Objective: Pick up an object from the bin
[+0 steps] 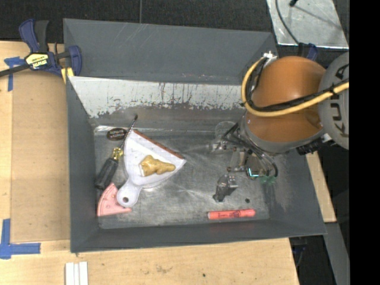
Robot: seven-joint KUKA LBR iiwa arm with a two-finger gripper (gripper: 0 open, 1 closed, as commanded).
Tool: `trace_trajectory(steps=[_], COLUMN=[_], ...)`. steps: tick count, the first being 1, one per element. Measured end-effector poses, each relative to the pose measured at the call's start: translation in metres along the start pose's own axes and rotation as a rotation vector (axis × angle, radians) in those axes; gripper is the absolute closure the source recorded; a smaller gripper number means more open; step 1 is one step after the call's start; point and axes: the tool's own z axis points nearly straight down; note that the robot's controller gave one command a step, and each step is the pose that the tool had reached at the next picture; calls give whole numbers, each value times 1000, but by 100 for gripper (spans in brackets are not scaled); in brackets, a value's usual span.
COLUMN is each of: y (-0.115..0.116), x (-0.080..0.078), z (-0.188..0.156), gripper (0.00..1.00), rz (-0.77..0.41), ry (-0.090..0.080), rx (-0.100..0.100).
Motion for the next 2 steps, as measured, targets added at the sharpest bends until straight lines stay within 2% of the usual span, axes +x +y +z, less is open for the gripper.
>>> trace_trajectory(steps=[1, 2], y=[0, 4], x=[-2, 4], z=[-4, 35], gripper=[0, 0], rz=[1, -32], ry=[-8, -16], rx=[-1, 0])
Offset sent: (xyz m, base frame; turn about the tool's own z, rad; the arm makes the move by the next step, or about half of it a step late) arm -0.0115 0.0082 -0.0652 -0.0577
